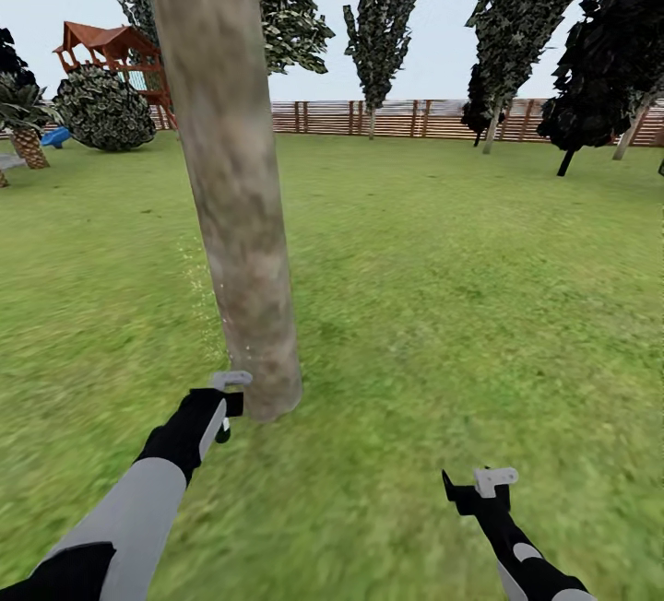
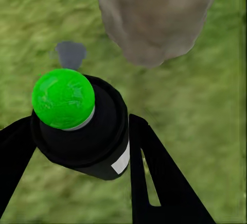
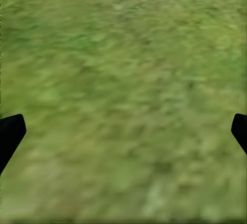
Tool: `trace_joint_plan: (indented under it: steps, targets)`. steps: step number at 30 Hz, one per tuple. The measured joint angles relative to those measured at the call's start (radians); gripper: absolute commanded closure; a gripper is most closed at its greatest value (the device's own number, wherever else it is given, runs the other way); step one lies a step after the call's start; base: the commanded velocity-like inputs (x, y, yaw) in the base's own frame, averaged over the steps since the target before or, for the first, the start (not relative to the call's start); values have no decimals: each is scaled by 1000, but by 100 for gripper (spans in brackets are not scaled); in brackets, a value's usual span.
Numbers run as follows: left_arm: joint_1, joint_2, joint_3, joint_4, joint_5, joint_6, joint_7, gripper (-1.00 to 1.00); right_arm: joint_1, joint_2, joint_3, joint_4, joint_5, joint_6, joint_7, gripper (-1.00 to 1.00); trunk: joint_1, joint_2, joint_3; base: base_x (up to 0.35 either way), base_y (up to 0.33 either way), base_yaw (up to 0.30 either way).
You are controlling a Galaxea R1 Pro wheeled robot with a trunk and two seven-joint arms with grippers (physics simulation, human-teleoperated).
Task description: In the garden, pick up the pesticide atomizer on the floor and spray pesticide onto both trees until each tree trunk is fully covered.
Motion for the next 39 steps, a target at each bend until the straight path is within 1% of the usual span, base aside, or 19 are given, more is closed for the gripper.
trace_joint_plan:
  steps: [1,3,5,6,9,10,11,14,15,16,20,21,23,25,27,30,32,36,39]
  targets:
    - [-3,-25,-1,0,3,1,0,100,0,-1,0,0,0,0,0,-100,0,0,0,0,0,-5]
    - [-6,-51,-2,0,-2,4,1,100,0,-2,0,1,1,0,1,-100,0,0,0,0,0,-2]
    - [-10,-85,-25,-3,3,9,0,100,0,-2,0,1,1,0,1,-100,0,0,0,0,0,0]
    - [-11,-89,-34,-3,-3,16,0,100,0,-2,0,1,1,0,1,-100,0,0,0,0,0,0]
    - [-10,-80,-42,-6,-9,48,0,100,0,-4,0,2,1,0,1,-100,0,0,0,0,0,0]
    - [-10,-67,-39,-21,-16,53,0,100,0,-5,0,2,1,0,1,-100,0,0,0,0,0,0]
    - [-7,-36,-36,-40,-14,57,-1,100,0,-6,0,3,2,0,1,-100,0,0,0,0,0,0]
    - [-3,34,-34,-56,-11,78,-2,100,0,-6,0,4,2,0,1,-100,0,0,0,0,0,0]
    - [0,37,-39,-60,0,84,-3,100,0,-4,1,4,2,0,1,-100,0,0,0,0,0,0]
    - [-1,14,-42,-62,10,86,-3,100,0,-4,1,4,2,0,1,-100,0,0,0,0,0,0]
    - [-9,-87,-47,-77,7,115,-2,100,0,-3,1,5,1,1,1,-100,0,0,0,0,0,0]
    - [-10,-97,-52,-102,1,123,-3,100,0,-4,1,5,2,1,1,-100,0,0,0,0,0,0]
    - [-4,-95,-64,-141,-3,134,-2,100,0,-3,1,5,2,1,1,-100,0,0,0,0,0,0]
    - [2,-83,-64,-216,-12,193,-3,100,0,-3,1,5,2,1,1,-100,0,0,0,0,0,0]
    - [5,-49,-62,-275,-14,214,-3,100,0,-3,1,5,2,2,1,-100,0,0,0,0,0,0]
    - [6,-1,-65,-304,-5,221,-4,100,0,-3,1,5,3,2,1,-100,0,0,0,0,0,0]
    - [6,-4,-70,-307,2,222,-3,100,0,-3,1,5,3,2,1,-100,0,0,0,-117,-8,0]
    - [5,-63,-135,-308,10,221,-3,100,0,-3,1,5,3,2,1,-100,0,0,0,-191,-54,0]
    - [5,-69,-151,-309,1,223,-2,100,1,-3,1,5,3,2,1,-100,0,0,0,-31,-10,0]
